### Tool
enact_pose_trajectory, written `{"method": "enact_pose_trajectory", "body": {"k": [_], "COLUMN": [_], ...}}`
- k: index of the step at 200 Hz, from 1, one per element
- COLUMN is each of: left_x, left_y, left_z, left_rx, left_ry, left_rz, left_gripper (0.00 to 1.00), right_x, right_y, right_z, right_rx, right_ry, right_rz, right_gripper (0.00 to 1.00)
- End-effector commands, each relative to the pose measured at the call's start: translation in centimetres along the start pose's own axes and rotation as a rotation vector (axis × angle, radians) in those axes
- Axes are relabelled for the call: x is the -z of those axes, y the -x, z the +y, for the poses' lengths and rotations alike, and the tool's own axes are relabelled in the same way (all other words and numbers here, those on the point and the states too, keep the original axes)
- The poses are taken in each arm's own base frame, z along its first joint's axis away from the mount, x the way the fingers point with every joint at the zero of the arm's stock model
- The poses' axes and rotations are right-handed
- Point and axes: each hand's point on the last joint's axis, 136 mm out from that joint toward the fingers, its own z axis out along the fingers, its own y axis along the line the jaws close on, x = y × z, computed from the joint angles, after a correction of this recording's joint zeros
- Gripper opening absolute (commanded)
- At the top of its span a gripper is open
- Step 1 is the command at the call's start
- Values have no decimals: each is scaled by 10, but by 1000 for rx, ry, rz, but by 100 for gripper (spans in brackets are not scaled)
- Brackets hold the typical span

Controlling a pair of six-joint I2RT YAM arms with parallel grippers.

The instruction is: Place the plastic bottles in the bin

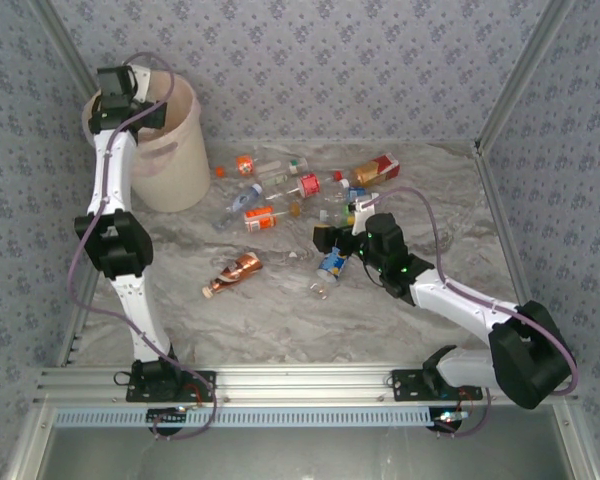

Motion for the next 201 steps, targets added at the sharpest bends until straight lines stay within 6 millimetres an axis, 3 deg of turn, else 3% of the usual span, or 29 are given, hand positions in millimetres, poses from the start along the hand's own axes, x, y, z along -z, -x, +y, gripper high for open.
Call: {"method": "enact_pose_trajectory", "body": {"k": [1,57,105,129,164,187,201], "left_x": [39,50,103,132,169,197,208], "left_y": [31,31,61,67,74,70,55], "left_z": [20,21,21,-4,-65,-109,-136], "left_rx": [80,135,369,395,343,277,223], "left_ry": [20,16,-29,-86,-205,-319,-373], "left_rz": [-71,-66,-127,-123,-170,-202,-188], "left_gripper": [98,98,98,98,98,98,98], "right_x": [6,16,25,28,30,30,30], "right_y": [15,18,19,15,19,21,20], "right_z": [9,6,-6,-18,-26,-27,-28], "right_rx": [24,22,9,-23,-58,-61,-59], "right_ry": [19,7,-55,-115,-148,-146,-146], "right_rz": [-37,-64,-96,-91,-114,-121,-118], "right_gripper": [100,100,100,100,100,100,100]}}
